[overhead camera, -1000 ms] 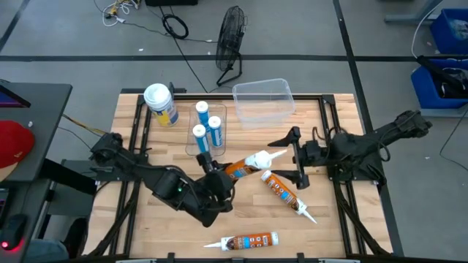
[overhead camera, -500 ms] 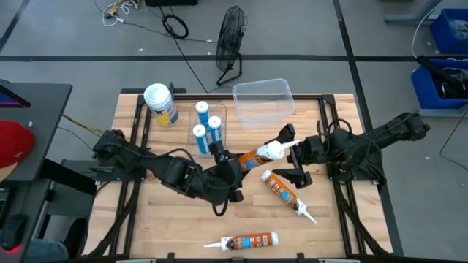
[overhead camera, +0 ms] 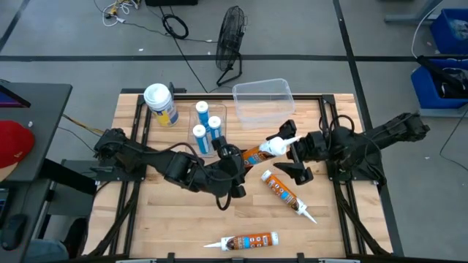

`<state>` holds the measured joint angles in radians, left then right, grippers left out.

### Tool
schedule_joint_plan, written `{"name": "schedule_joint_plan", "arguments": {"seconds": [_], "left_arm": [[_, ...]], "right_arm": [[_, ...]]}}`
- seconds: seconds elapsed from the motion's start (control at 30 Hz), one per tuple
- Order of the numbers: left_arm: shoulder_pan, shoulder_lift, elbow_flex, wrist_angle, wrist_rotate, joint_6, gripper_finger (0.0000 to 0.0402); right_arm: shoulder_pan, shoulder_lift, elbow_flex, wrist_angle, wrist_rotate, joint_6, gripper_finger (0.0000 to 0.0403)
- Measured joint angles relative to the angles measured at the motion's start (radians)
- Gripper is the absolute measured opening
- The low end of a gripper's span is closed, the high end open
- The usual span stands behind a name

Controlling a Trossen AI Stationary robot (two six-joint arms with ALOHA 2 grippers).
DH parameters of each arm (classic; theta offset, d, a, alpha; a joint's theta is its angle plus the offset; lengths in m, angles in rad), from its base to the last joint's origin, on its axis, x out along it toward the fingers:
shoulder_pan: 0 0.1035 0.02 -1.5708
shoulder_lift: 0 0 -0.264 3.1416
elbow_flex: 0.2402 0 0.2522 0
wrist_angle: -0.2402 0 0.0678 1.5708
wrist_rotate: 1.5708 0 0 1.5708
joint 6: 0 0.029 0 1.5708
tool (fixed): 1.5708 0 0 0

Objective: Pick & place silicon tubes, Sealant and Lysol wipes
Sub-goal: Put the top left orange sealant into the white bin

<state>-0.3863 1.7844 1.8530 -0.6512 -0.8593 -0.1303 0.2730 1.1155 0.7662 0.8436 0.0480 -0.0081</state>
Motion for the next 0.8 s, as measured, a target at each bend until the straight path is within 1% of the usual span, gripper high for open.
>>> {"name": "schedule_joint_plan", "arguments": {"seconds": [0.17, 0.3, 0.43, 0.67, 0.8], "left_arm": [[0.003, 0.0, 0.0, 0.023, 0.003, 0.024, 0.0228], [0.003, 0.0, 0.0, 0.047, 0.021, 0.047, 0.0228], [0.004, 0.0, 0.0, 0.051, 0.017, 0.038, 0.0229], [0.004, 0.0, -0.001, 0.052, 0.022, 0.038, 0.023], [0.004, 0.0, -0.001, 0.051, 0.022, 0.046, 0.0239]], "right_arm": [[0.0, 0.0, 0.021, -0.013, 0.001, 0.0, 0.0315], [0.0, 0.0, 0.04, -0.04, -0.001, -0.001, 0.0267], [0.0, -0.001, 0.054, -0.065, 0.004, -0.015, 0.0222], [0.001, -0.002, 0.057, -0.08, 0.029, -0.019, 0.0218], [0.001, -0.002, 0.057, -0.082, 0.031, -0.031, 0.0228]]}}
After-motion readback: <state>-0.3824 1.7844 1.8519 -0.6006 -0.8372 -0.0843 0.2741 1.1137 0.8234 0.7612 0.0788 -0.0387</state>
